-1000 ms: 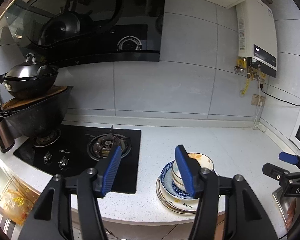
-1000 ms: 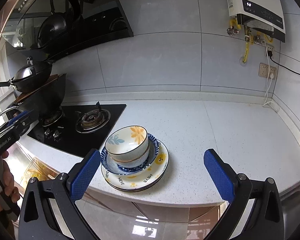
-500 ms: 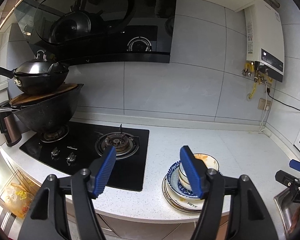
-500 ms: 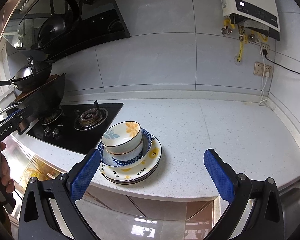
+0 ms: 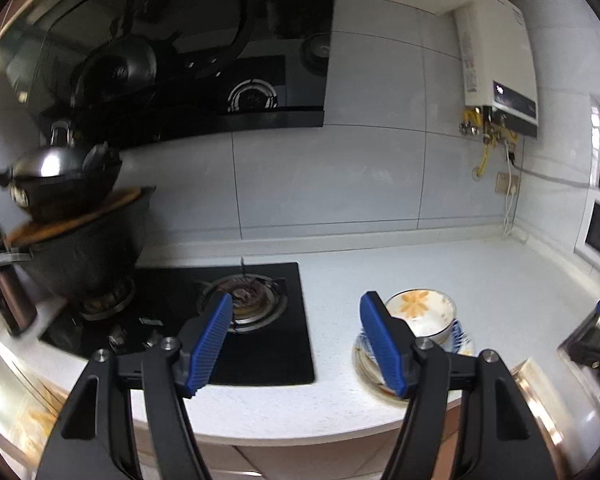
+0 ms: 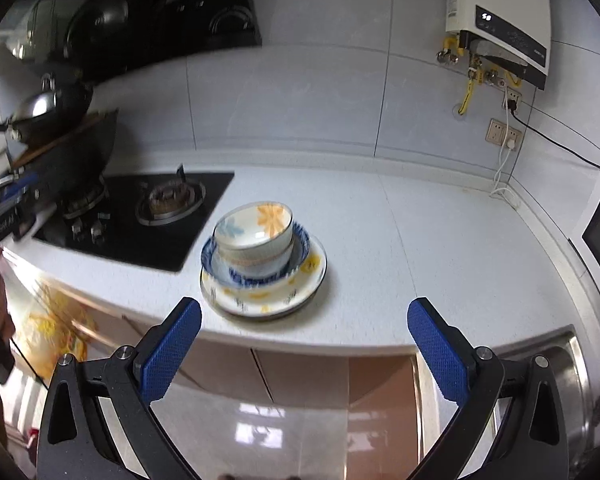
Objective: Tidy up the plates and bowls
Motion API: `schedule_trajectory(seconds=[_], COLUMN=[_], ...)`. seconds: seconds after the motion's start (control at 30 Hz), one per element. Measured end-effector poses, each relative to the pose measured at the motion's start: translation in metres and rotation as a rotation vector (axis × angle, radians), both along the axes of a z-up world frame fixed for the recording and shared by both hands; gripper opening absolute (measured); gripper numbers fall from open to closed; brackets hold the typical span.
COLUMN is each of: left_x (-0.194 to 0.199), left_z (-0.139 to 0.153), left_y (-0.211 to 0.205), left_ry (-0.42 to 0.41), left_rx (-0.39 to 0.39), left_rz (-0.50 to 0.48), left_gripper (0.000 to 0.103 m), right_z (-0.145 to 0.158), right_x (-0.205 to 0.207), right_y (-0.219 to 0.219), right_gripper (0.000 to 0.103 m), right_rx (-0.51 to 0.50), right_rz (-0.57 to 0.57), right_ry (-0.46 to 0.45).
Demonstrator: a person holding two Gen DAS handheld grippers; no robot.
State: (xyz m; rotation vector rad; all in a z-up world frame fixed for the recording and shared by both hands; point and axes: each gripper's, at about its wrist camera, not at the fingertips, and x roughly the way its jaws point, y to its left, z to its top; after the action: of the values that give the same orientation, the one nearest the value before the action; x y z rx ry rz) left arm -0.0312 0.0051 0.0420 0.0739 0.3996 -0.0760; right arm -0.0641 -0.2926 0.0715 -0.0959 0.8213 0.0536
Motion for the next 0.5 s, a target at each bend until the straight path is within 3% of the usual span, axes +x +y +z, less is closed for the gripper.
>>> schedule_trajectory(seconds=[0.13,0.27,0.5], left_x=[-0.004,-0.010,-0.035], left_z=[0.003,0.006,0.010], left_y=[0.014,0.027,0.020], left_ry=[-0.058,-0.073,-0.074], left_rx=[0.093,0.055,0.036], left_rz=[-0.020,-0.021,-0.002], left_gripper=[0.065,0.065,0.065], right_z=[0.000,0.004,0.018], right_x=[-0.017,-0.027,-0.038], right_y=[0.009,0.012,-0.001], right_gripper=[0.102,0.102,0.102], right_rx=[-0.033,-0.045,0.067], right_rz=[-0.015,-0.014,0.030], right_ry=[0.003,-0.025,-0.125])
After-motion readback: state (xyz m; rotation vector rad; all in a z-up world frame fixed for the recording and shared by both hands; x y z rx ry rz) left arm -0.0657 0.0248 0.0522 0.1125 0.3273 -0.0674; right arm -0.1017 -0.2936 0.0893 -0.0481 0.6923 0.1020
